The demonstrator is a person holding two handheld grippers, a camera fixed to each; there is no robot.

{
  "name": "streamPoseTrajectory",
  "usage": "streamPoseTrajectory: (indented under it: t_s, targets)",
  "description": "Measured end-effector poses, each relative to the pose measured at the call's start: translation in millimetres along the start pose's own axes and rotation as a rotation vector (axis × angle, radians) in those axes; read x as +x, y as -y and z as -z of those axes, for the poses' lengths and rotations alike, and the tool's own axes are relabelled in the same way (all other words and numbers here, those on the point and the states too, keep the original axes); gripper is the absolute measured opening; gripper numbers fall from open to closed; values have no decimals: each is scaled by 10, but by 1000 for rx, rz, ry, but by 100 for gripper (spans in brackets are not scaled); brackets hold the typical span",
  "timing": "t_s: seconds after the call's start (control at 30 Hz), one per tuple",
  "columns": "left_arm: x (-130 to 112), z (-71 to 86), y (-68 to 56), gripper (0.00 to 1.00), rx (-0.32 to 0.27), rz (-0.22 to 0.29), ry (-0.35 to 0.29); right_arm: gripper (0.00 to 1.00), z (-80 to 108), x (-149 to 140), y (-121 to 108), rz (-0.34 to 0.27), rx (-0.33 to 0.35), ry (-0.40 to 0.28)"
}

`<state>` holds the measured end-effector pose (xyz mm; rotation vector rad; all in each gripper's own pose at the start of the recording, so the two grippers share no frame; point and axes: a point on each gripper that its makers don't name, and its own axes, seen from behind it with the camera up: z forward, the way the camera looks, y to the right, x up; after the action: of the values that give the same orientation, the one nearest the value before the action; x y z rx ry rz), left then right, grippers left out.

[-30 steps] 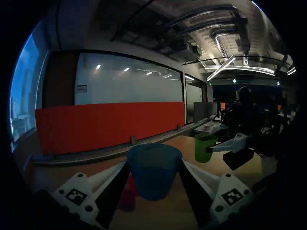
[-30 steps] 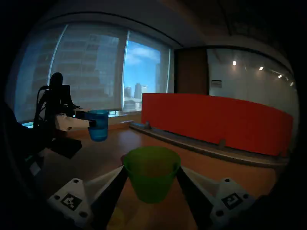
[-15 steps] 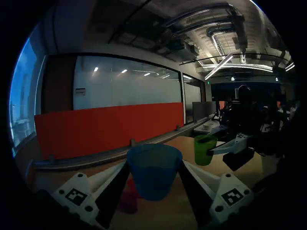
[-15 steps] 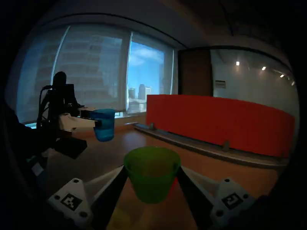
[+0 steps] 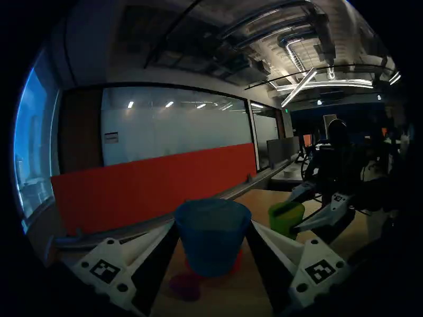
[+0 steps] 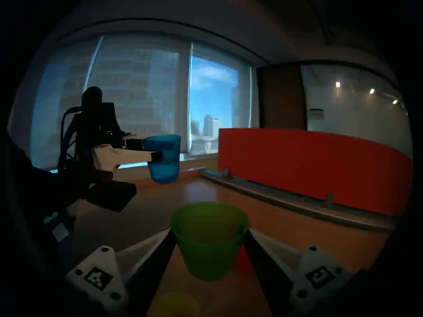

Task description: Pour water

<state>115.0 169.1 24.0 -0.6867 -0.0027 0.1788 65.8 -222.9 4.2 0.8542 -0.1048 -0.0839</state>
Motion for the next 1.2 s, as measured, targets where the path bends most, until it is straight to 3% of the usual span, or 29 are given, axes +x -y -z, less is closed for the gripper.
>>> streamPoseTrajectory:
  t_s: [0.8,1.2]
  targets:
    - [317,17,27,85,44,-292,9,90,-275,-77,451,-6,112,21]
    - [436,42,-55,85,57,-454,-6,90,-316,-69,548,-5,139,13]
